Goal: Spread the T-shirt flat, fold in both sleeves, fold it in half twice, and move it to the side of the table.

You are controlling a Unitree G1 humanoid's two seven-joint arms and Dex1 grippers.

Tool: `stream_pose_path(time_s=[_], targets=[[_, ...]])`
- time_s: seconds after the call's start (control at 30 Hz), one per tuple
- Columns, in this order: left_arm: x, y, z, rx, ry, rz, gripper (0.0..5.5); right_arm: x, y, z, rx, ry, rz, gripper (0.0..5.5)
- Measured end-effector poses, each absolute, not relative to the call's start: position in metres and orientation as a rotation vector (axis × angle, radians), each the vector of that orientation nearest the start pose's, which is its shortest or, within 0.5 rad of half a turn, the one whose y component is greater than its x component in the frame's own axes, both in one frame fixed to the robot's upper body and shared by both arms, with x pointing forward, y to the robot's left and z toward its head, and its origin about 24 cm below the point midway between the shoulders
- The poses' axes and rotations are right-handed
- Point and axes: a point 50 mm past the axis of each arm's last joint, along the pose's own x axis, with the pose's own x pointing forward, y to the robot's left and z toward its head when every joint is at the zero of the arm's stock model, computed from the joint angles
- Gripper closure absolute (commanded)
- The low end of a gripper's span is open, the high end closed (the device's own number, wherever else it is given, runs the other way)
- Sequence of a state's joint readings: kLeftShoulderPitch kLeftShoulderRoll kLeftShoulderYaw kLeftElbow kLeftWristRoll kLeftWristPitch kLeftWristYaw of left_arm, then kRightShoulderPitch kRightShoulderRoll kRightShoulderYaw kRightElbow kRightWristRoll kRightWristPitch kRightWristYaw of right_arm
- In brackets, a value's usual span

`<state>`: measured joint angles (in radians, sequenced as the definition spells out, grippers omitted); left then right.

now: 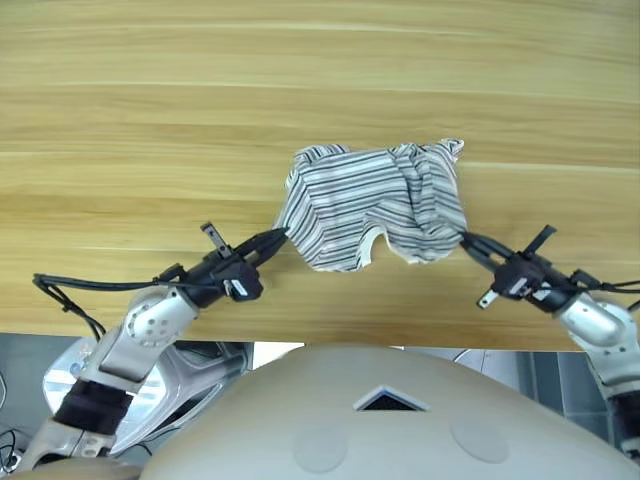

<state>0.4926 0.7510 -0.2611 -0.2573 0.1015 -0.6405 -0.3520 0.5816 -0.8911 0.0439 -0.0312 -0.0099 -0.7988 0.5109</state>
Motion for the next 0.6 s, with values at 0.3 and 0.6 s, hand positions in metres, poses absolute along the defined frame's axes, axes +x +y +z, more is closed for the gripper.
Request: stream_pose_path(time_s=[0.3,0.6], targets=[[0.109,0.236,0.069,0.485,-0.148,-0.701,5.48,0.112,-0.285,0.098,-0.575,-0.097,0.775,5.50],[0.217,0.244,0.062,0.494,-0.236,-0.613,5.48,0.242,-0.258,0.085,-0.450,-0.252,0.687,5.50]])
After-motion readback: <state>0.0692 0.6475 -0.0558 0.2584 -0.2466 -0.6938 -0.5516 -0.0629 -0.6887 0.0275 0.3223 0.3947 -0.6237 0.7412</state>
